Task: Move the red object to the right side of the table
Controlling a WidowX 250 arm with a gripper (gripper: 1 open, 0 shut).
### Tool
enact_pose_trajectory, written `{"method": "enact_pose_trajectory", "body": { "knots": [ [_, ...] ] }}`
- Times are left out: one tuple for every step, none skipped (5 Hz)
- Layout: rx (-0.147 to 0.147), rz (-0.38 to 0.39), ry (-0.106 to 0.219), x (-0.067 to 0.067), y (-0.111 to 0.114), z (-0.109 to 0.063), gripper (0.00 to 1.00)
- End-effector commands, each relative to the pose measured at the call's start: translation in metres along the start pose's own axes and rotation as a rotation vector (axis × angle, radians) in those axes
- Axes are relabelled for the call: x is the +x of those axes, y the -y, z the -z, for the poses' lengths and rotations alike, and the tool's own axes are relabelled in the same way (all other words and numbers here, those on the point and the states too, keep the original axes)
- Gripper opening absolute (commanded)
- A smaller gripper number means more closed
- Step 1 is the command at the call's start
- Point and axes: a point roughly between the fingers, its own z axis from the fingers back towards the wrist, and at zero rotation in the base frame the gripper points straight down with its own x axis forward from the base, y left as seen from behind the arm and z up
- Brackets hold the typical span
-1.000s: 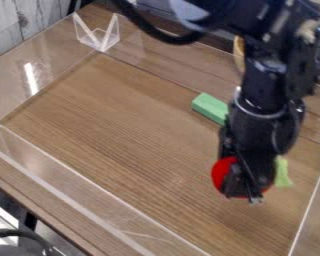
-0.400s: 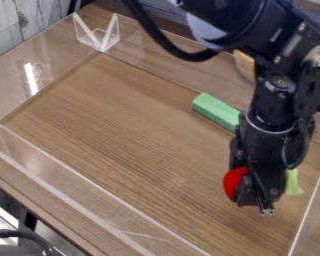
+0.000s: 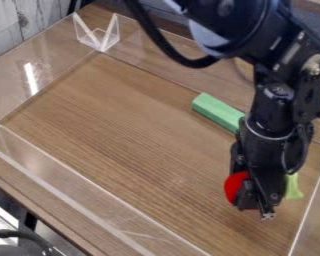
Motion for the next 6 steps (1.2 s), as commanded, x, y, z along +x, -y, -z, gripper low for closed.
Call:
{"method": "enact_pose_trajectory", "body": {
  "knots": [
    [0.007, 0.008, 0.028, 0.006, 0.001, -0.003, 0.00],
    [0.002, 0.005, 0.031, 0.007, 0.002, 0.000, 0.00],
    [0.001, 0.003, 0.034, 0.008, 0.003, 0.002, 0.00],
    [-0.001, -0.001, 0.034, 0.008, 0.002, 0.004, 0.00],
    [-0.003, -0.006, 0.035, 0.007, 0.001, 0.006, 0.00],
    [-0.004, -0.010, 0.036, 0.007, 0.000, 0.008, 0.00]
  ]
}}
